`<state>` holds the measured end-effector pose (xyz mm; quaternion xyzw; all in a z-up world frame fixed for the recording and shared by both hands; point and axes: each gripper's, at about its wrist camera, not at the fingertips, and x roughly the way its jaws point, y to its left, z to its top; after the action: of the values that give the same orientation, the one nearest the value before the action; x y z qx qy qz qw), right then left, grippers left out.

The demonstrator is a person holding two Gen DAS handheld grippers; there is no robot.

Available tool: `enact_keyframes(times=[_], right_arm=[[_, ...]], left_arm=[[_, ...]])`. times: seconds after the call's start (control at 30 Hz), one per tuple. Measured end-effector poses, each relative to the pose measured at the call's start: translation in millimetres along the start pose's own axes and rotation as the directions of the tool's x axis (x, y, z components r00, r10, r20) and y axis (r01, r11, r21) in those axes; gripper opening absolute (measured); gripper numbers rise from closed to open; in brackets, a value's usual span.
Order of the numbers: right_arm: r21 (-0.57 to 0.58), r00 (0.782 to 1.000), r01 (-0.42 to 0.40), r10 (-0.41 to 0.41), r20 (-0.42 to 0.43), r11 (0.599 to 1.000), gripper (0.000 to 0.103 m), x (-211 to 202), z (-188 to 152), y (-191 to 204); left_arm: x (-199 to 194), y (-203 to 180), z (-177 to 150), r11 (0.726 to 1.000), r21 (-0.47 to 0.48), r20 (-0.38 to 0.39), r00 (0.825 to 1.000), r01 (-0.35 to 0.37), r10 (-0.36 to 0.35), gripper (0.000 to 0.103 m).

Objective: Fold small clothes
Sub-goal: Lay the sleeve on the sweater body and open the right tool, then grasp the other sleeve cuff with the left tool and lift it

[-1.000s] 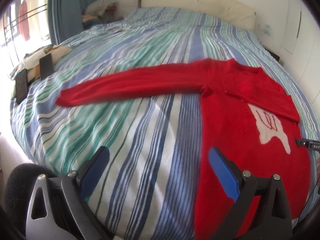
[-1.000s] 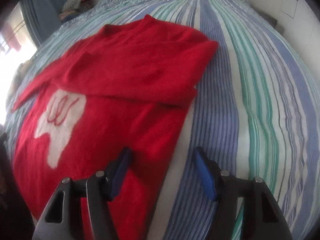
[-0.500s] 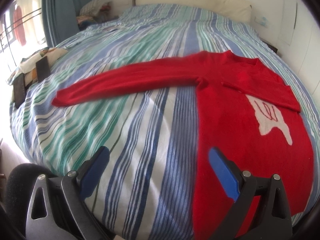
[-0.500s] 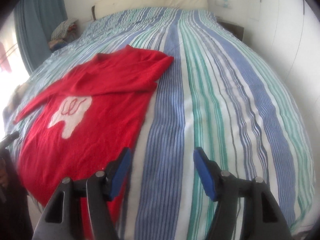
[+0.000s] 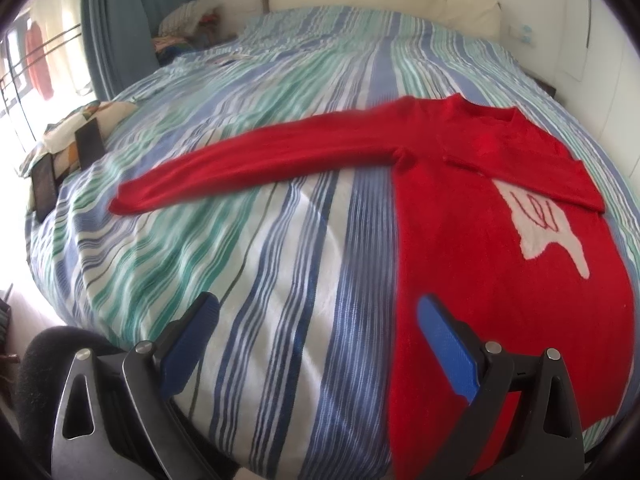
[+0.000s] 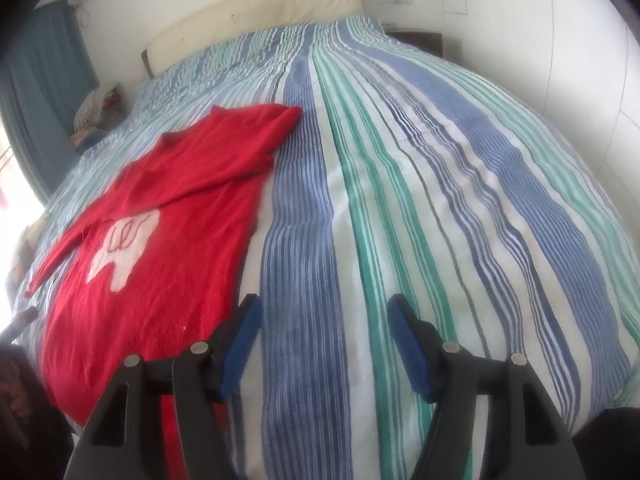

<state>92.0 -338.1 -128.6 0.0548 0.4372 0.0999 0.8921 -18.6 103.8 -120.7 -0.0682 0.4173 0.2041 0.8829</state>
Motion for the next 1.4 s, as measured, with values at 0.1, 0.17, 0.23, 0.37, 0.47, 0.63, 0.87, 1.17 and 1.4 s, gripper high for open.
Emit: enact_keyframes(times=[0.1, 0.17, 0.23, 0.37, 0.47, 0.63, 0.87, 1.17, 1.4], right_arm=[[-0.011, 1.000, -0.005, 0.005, -0.008, 1.000, 0.065, 2.5, -1.1, 3.3], [-0.015, 1.000, -0.004, 0.004, -0.013, 1.000, 0.065, 3.8, -1.9, 4.6], [-0.014, 1.000, -0.007, 0.006, -0.021, 1.000, 0.065, 5.4, -3.3, 4.6], [-0.016, 0.999, -0.012, 0.011, -0.045, 1.000, 0.065, 10.8, -5.8, 5.4], [-0.026, 0.999, -0.012, 0.011, -0.052, 1.000, 0.065, 12.5, -6.5, 8.0], [-0.036, 0.998, -0.015, 0.013, -0.065, 0.999, 0.065, 15.0, -9.0, 9.4], [-0.013, 0.998, -0.026, 0.025, -0.063, 1.000, 0.065, 15.4, -7.5, 6.0], [-0.018, 0.997, -0.024, 0.023, -0.071, 1.000, 0.065, 16.6, -8.2, 7.3], [-0.015, 0.997, -0.027, 0.026, -0.071, 1.000, 0.065, 17.3, -7.5, 7.3]], left_arm=[[0.9, -0.1, 0.3, 1.000, 0.001, -0.005, 1.000, 0.004, -0.004, 0.100], [1.8, 0.4, 0.4, 1.000, -0.004, -0.010, 1.000, 0.010, -0.010, 0.100], [3.7, 1.5, 0.5, 1.000, -0.011, -0.019, 1.000, 0.015, -0.016, 0.100], [8.0, 4.3, 1.2, 0.999, -0.025, -0.052, 0.998, 0.040, -0.041, 0.100], [8.3, 11.6, 13.7, 0.993, -0.040, -0.087, 0.990, 0.112, -0.115, 0.100], [14.9, 58.2, 68.6, 0.966, -0.114, -0.122, 0.962, 0.230, -0.243, 0.100], [69.0, 186.0, 107.7, 0.931, -0.358, -0.241, 0.956, 0.076, -0.170, 0.099], [122.6, 250.8, 104.1, 0.880, -0.475, -0.376, 0.907, -0.014, -0.189, 0.079], [138.9, 239.2, 94.2, 0.874, -0.482, -0.423, 0.890, -0.062, -0.170, 0.005]])
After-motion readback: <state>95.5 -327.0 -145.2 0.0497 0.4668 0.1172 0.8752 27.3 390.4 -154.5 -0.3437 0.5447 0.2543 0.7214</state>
